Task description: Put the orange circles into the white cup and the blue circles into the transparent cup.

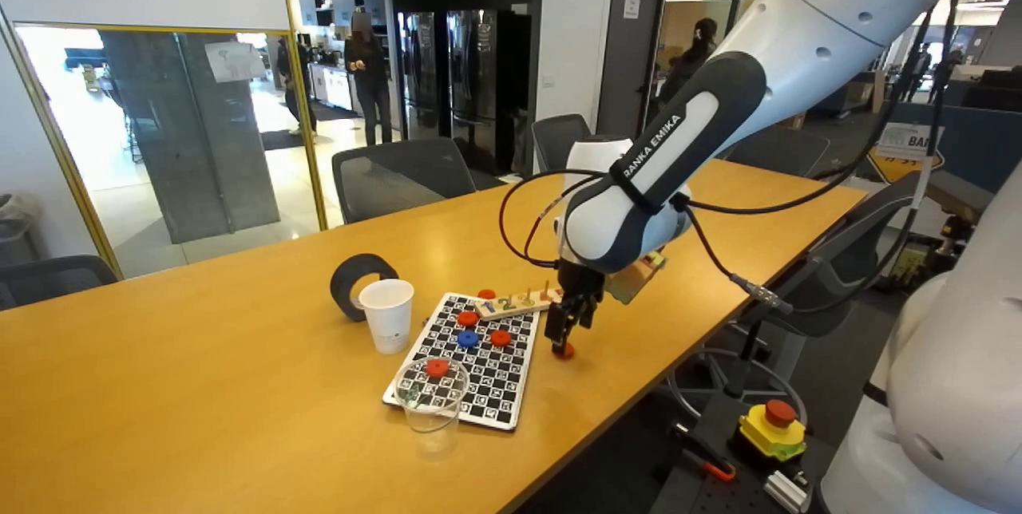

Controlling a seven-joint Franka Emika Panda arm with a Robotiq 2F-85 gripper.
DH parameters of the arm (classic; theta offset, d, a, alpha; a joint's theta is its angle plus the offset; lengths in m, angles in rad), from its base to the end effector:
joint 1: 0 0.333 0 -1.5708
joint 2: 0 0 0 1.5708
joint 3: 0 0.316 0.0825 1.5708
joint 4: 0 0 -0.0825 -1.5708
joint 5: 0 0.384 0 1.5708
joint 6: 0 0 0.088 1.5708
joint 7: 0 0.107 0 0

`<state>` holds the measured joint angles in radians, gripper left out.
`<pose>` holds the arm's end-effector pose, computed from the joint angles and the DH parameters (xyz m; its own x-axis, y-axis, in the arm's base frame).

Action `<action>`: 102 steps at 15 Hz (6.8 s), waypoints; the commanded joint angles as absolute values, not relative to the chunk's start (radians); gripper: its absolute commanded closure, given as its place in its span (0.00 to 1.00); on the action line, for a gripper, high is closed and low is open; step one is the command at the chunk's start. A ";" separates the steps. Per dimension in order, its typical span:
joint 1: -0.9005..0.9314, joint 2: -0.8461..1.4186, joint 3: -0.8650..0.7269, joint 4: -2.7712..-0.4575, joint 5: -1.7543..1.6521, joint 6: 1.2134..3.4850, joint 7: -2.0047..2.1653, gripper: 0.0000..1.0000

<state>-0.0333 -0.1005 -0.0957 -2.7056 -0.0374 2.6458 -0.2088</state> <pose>0.4066 -0.0509 0.2643 0.9929 0.1126 0.0374 0.1120 -0.9935 0.0176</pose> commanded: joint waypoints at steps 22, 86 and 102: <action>-0.064 0.084 -0.087 -2.575 -0.114 2.662 -0.146 0.51; 0.074 0.134 0.011 -2.289 -0.110 2.502 0.283 0.00; 0.045 0.273 0.026 -2.261 0.055 2.655 0.162 0.00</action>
<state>0.0563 0.2620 0.0135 -2.2828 0.0191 2.6402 0.1984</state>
